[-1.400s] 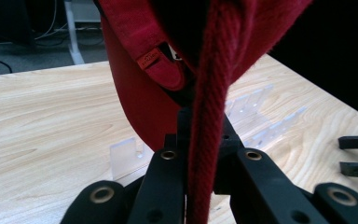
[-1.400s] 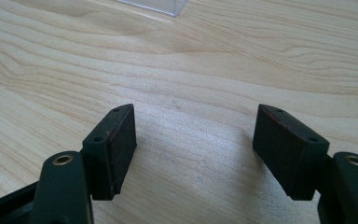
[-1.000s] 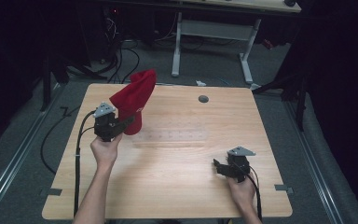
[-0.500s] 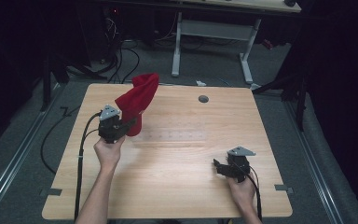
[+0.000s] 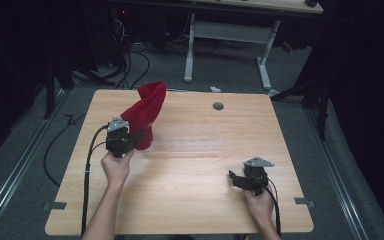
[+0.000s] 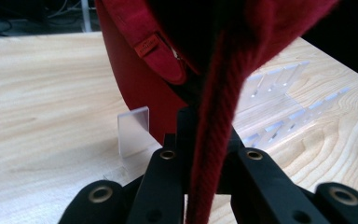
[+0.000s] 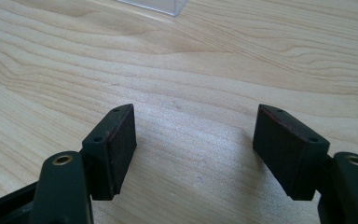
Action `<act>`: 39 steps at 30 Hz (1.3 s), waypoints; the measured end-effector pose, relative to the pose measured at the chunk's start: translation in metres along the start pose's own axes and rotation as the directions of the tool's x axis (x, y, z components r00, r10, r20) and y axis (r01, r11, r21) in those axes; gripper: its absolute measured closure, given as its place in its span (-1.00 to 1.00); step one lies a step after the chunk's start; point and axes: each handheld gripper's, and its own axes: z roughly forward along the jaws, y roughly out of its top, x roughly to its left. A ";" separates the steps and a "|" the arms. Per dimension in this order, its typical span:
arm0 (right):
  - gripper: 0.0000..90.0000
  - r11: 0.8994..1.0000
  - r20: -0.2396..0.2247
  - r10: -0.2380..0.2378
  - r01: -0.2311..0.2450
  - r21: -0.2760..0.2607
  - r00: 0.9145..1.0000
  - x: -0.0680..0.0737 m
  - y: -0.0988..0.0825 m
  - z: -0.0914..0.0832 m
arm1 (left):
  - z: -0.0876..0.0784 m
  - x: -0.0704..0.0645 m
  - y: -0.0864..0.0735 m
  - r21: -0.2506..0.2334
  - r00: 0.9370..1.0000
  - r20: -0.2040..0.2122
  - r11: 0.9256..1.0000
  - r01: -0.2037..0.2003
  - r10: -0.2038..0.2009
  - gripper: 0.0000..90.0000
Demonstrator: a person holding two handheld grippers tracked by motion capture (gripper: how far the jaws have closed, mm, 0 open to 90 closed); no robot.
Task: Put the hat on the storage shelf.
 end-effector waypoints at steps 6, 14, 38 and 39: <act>-0.33 1.000 0.000 0.001 -0.001 0.000 1.000 0.000 0.000 0.000 | -0.001 0.000 -0.002 0.025 1.000 -0.005 1.000 -0.004 0.004 0.88; -0.33 1.000 0.000 0.001 -0.001 0.000 1.000 0.000 0.000 0.000 | -0.009 0.007 -0.007 0.034 1.000 -0.026 0.999 0.000 0.001 0.70; -0.33 1.000 0.000 0.001 -0.001 0.000 1.000 0.000 0.000 0.000 | -0.043 0.010 -0.013 0.029 0.999 -0.044 0.999 -0.018 0.019 -0.15; -0.33 1.000 0.000 0.001 -0.001 0.000 1.000 0.000 0.000 0.000 | -0.045 0.009 -0.014 0.039 0.998 -0.049 0.999 -0.024 0.026 -0.15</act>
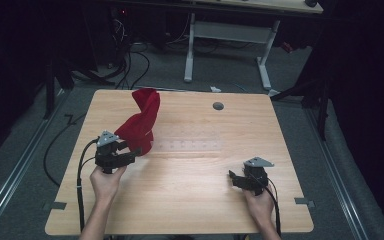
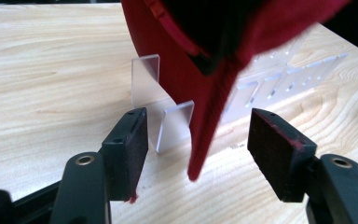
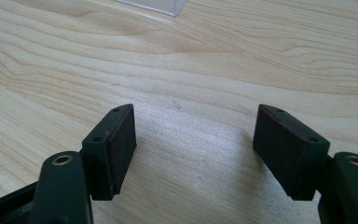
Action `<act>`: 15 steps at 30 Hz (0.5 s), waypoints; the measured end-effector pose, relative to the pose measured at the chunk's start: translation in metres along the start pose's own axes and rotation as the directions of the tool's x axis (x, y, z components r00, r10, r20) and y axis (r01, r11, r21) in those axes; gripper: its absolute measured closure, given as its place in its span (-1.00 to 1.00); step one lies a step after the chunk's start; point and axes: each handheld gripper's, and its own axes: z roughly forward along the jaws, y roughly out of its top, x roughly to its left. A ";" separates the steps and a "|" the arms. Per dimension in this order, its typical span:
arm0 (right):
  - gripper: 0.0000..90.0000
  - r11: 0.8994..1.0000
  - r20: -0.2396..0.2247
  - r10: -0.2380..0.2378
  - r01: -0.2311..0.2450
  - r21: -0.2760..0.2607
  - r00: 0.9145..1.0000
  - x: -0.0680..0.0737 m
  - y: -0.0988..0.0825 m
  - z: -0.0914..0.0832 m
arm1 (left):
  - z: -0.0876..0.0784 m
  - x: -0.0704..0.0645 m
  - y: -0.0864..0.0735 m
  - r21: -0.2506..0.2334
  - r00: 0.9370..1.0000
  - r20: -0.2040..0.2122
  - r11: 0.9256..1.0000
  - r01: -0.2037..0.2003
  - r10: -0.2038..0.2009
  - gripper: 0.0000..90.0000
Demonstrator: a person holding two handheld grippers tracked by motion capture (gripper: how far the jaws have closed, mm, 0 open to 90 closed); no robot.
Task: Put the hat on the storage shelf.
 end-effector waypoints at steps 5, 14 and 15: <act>-0.33 1.000 0.000 0.002 -0.002 0.000 1.000 0.000 0.000 0.000 | -0.007 0.000 -0.007 0.001 1.000 -0.003 1.000 -0.011 0.011 -0.17; -0.33 1.000 0.000 0.001 -0.001 0.000 1.000 0.000 0.000 0.000 | -0.022 0.004 -0.017 0.011 1.000 -0.003 1.000 0.003 -0.003 -0.19; -0.33 1.000 0.000 0.001 -0.001 0.000 1.000 0.000 0.000 0.000 | -0.024 0.004 -0.018 0.009 1.000 0.004 1.000 0.013 -0.013 -0.18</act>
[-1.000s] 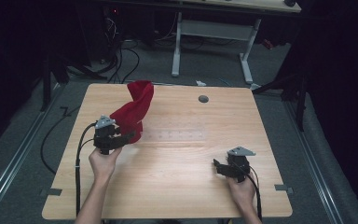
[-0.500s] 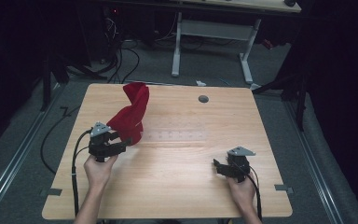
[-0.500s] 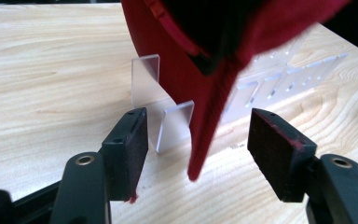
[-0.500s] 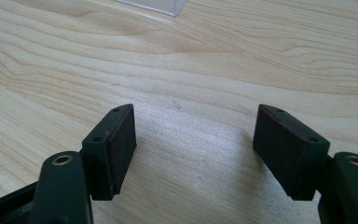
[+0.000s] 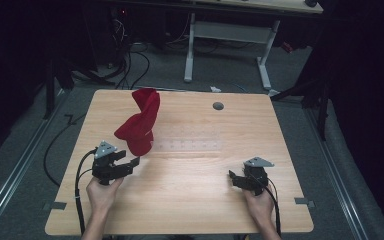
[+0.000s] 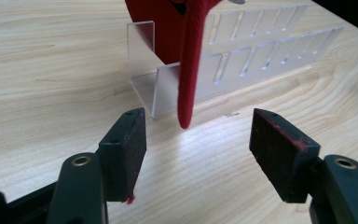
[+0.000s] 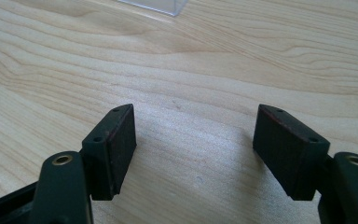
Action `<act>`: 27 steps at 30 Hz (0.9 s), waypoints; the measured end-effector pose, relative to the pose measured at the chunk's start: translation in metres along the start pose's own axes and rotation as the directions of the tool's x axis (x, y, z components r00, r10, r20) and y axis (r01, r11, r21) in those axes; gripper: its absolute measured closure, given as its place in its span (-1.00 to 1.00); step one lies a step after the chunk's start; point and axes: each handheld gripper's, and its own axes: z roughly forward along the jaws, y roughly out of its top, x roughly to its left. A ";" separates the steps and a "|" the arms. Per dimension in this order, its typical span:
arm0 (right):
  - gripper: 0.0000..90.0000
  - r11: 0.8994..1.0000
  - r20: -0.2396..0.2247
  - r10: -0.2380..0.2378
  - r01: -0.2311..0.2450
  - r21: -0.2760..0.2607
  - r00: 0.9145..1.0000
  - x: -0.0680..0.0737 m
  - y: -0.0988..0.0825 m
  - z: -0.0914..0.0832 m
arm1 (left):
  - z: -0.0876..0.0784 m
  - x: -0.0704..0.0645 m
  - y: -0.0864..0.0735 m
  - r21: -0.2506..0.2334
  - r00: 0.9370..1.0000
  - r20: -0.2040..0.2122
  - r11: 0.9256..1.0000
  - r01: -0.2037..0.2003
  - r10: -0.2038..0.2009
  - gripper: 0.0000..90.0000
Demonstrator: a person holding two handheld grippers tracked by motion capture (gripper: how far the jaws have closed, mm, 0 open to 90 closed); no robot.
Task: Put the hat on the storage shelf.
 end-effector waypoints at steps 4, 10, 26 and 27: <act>-0.33 1.000 0.000 0.000 0.000 0.000 1.000 0.000 0.000 0.000 | -0.006 -0.001 -0.003 0.003 1.000 0.012 1.000 0.007 -0.007 -0.18; -0.33 1.000 0.000 0.000 0.000 0.000 1.000 0.000 0.000 0.000 | -0.011 -0.003 -0.007 0.003 1.000 0.024 1.000 0.017 -0.017 -0.18; -0.34 1.000 -0.002 -0.001 0.001 0.000 1.000 0.000 0.000 0.000 | -0.012 0.007 -0.026 0.025 1.000 -0.005 0.999 0.023 -0.023 -0.21; -0.34 1.000 -0.002 -0.001 0.001 0.001 1.000 0.000 0.000 0.000 | -0.012 0.008 -0.027 0.027 1.000 -0.010 0.999 0.019 -0.019 -0.21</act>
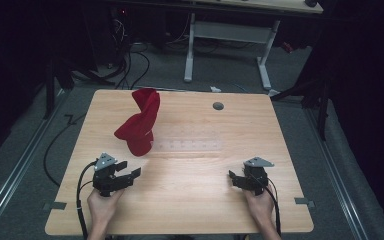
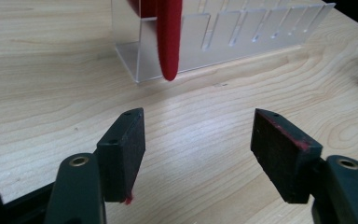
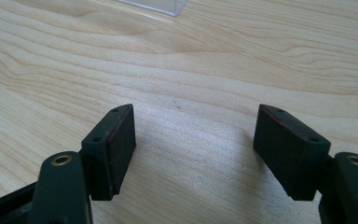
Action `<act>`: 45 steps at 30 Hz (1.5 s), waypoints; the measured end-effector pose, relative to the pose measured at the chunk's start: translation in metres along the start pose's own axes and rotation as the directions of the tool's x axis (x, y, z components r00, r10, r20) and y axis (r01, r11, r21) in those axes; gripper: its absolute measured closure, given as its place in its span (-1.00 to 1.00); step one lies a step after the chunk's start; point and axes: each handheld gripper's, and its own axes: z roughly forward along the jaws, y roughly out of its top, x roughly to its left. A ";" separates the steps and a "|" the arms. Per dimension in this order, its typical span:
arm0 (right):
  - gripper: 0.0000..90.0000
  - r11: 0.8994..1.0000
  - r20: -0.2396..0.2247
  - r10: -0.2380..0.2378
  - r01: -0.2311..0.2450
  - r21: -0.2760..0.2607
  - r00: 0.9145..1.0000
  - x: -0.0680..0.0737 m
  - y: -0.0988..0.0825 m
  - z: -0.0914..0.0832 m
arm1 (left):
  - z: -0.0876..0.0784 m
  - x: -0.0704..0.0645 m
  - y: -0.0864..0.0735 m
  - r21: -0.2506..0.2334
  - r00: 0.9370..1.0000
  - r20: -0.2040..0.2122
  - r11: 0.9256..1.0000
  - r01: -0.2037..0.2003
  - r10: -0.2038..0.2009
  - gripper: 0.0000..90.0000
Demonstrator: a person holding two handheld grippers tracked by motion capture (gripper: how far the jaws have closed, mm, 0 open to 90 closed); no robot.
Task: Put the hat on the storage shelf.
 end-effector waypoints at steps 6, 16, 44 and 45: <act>-0.36 1.000 0.003 0.000 0.000 0.001 1.000 0.000 0.000 0.000 | 0.002 0.007 -0.005 0.004 0.999 -0.033 1.000 -0.012 0.012 -0.22; -0.37 1.000 0.005 0.000 0.000 0.001 1.000 0.000 0.000 0.000 | 0.007 0.018 -0.010 0.010 0.996 -0.086 0.999 -0.038 0.039 -0.23; -0.37 1.000 0.005 0.001 -0.001 0.001 1.000 0.000 0.000 0.000 | 0.024 0.028 -0.032 0.026 0.959 -0.225 0.985 -0.170 0.171 -0.40; -0.37 1.000 0.005 0.002 -0.002 0.002 1.000 0.000 0.000 0.000 | 0.024 0.028 -0.032 0.024 0.958 -0.230 0.985 -0.169 0.170 -0.42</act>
